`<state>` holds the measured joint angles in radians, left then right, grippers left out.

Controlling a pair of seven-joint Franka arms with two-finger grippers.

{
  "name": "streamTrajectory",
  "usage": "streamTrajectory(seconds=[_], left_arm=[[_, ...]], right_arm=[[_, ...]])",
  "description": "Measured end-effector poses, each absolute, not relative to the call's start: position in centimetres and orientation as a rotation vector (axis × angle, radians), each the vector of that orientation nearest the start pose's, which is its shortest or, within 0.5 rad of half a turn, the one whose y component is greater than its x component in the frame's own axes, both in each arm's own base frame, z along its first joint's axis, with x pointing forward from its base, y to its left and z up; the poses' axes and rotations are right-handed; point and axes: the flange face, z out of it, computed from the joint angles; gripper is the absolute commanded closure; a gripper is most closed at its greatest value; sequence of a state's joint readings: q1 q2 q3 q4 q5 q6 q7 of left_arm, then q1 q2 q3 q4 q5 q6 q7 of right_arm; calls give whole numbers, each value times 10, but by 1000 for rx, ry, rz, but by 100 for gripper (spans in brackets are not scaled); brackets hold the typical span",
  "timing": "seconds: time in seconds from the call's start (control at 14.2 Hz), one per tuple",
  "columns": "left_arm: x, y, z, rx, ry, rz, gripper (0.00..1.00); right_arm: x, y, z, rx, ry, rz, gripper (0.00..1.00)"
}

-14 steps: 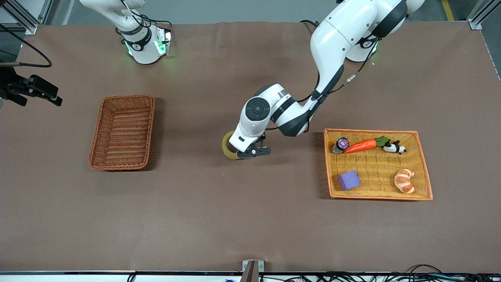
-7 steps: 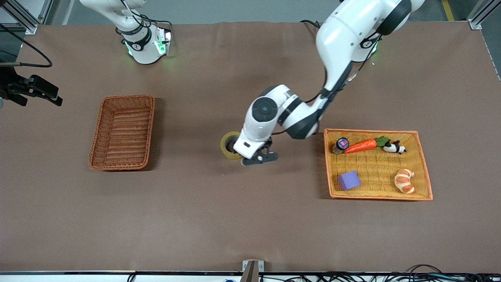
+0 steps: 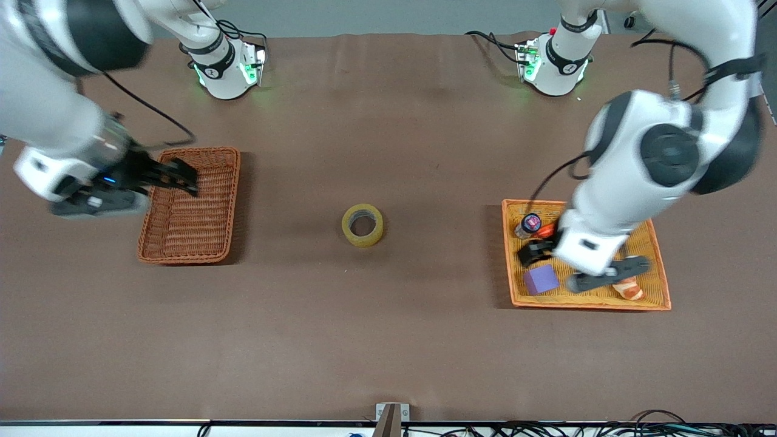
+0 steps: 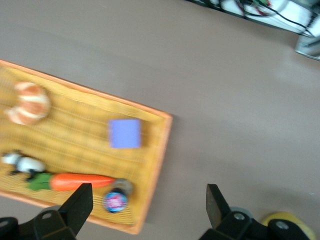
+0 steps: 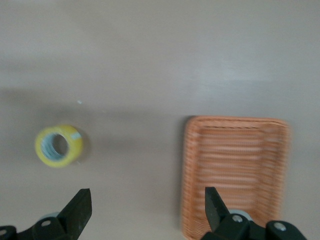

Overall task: Move tape to another basket
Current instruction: 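Grasp the tape with the right gripper while the left gripper returns to rest, then lift the tape roll and carry it over the brown wicker basket with the right gripper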

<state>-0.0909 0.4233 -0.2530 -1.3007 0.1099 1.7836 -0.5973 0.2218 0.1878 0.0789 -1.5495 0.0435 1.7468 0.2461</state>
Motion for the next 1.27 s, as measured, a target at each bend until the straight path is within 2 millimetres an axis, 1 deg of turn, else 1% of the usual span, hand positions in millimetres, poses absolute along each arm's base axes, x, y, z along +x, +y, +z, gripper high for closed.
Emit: streamTrajectory(seconds=[0.07, 0.21, 0.28, 0.35, 0.42, 0.49, 0.63, 0.7, 0.77, 0.85, 0.92, 1.06, 1.27], left_arm=[[661, -168, 525, -3129, -400, -92, 0], [656, -119, 545, -3119, -320, -84, 0], [652, -97, 556, -3116, -266, -92, 0], [644, -79, 570, -3110, -222, -93, 0], [635, -67, 584, -3103, -185, -90, 0], [624, -61, 599, -3094, -143, -92, 0], [599, -56, 621, -3078, -91, -92, 0], [585, -52, 628, -3079, -94, -83, 0], [571, -46, 635, -3084, -94, -63, 0], [559, -38, 641, -3090, -86, -43, 0], [552, -31, 646, -3091, -67, -40, 0], [545, -25, 654, -3090, -43, -43, 0], [542, -26, 655, -3089, -41, -25, 0]], right_arm=[[595, 215, 517, -3079, -52, 18, 0], [593, 270, 469, -3076, -29, 40, 0], [589, 294, 443, -3080, -25, 50, 0], [585, 315, 415, -3088, -19, 53, 0], [581, 332, 386, -3095, -11, 45, 0], [574, 349, 357, -3098, -4, 30, 0], [557, 377, 303, -3104, -7, 9, 0], [547, 389, 283, -3106, -23, 8, 0], [538, 399, 268, -3109, -48, 11, 0], [531, 406, 256, -3109, -75, 5, 0], [524, 412, 244, -3105, -98, -7, 0], [513, 414, 222, -3111, -146, -26, 0], [506, 409, 203, -3148, -199, -29, 1]])
